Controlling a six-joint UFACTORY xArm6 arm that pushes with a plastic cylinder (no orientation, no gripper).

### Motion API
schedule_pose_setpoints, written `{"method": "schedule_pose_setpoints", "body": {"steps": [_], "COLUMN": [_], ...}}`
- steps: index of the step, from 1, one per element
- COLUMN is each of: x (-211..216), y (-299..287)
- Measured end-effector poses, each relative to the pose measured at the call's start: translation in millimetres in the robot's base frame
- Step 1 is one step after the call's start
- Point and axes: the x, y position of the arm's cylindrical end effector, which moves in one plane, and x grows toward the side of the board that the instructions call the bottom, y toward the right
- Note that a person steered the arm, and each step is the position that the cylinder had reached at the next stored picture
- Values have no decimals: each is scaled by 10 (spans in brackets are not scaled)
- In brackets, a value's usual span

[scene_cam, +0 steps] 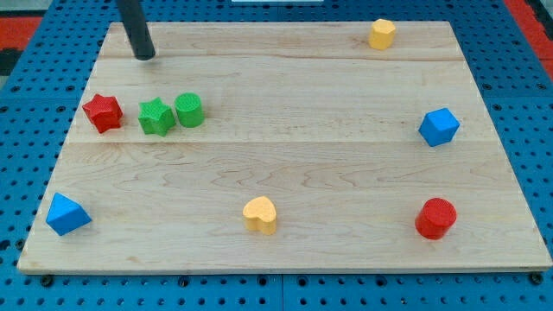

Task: Slide red star a bit right

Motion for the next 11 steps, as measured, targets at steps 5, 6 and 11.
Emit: {"method": "schedule_pose_setpoints", "body": {"steps": [5, 6, 11], "x": [642, 531, 1467], "y": [-36, -21, -765]}}
